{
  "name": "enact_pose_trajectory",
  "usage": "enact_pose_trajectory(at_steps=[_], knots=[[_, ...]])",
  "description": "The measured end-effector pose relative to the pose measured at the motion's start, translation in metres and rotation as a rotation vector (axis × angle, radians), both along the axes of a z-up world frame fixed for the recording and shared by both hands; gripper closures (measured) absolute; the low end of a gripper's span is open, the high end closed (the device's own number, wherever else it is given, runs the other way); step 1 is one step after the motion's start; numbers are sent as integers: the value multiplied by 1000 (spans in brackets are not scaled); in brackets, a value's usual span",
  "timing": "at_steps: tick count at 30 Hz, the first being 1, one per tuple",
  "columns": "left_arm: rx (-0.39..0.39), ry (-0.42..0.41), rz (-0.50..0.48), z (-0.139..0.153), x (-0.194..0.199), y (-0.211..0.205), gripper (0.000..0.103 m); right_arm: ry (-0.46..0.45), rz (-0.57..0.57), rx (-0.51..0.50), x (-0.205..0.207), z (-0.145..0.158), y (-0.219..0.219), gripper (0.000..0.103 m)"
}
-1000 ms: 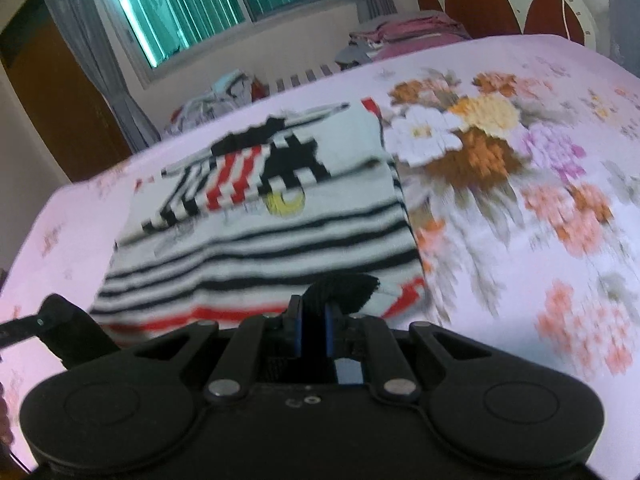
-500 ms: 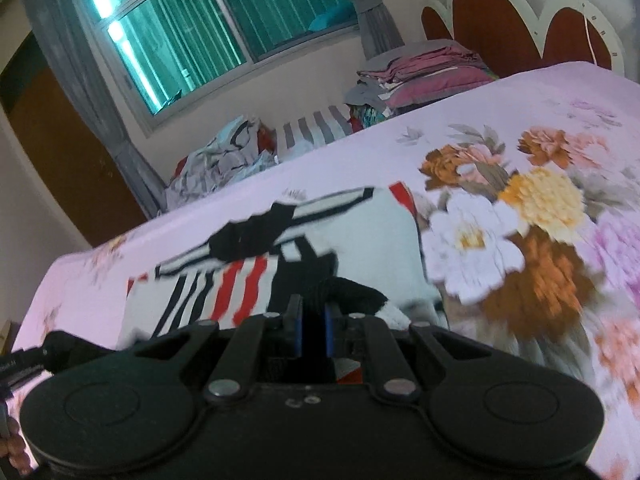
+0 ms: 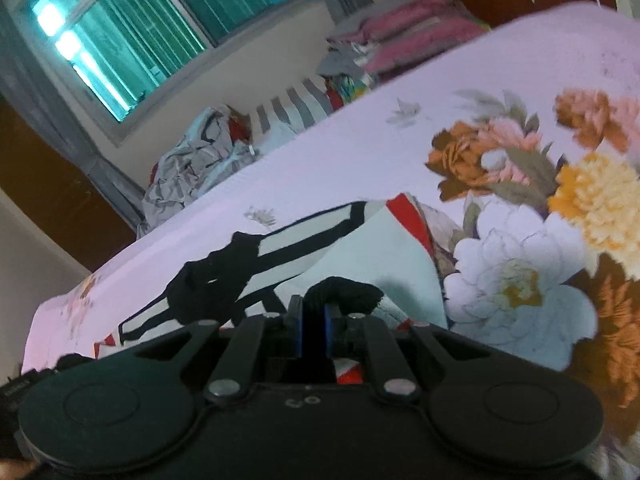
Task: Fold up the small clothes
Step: 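Lift the hem with both tools and fold it over onto the collar, then open both tools to release the hem on the folded sweater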
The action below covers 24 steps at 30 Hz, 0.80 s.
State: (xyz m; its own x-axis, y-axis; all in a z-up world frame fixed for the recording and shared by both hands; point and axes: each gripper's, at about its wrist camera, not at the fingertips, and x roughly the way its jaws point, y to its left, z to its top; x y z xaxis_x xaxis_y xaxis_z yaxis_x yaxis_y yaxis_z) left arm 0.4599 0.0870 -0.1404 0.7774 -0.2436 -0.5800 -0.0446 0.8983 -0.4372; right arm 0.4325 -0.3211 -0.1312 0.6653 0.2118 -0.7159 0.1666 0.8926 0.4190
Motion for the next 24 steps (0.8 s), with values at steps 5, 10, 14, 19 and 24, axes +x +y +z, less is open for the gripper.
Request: enact_pose_trajectory(at_steps=[5, 10, 14, 19, 24], knots=[[6, 55, 20, -13, 29, -2, 90, 32, -21, -4, 28, -14, -2, 93], [38, 112, 40, -24, 48, -3, 90, 55, -30, -23, 48, -24, -1, 92], [24, 101, 24, -23, 55, -4, 80, 40, -27, -54, 56, -24, 0, 84], [51, 27, 34, -4, 54, -2, 29, -15, -3, -146, 62, -15, 0, 70], [138, 15, -28, -2, 57, 1, 29, -96, 24, -178, 61, -7, -6, 54]])
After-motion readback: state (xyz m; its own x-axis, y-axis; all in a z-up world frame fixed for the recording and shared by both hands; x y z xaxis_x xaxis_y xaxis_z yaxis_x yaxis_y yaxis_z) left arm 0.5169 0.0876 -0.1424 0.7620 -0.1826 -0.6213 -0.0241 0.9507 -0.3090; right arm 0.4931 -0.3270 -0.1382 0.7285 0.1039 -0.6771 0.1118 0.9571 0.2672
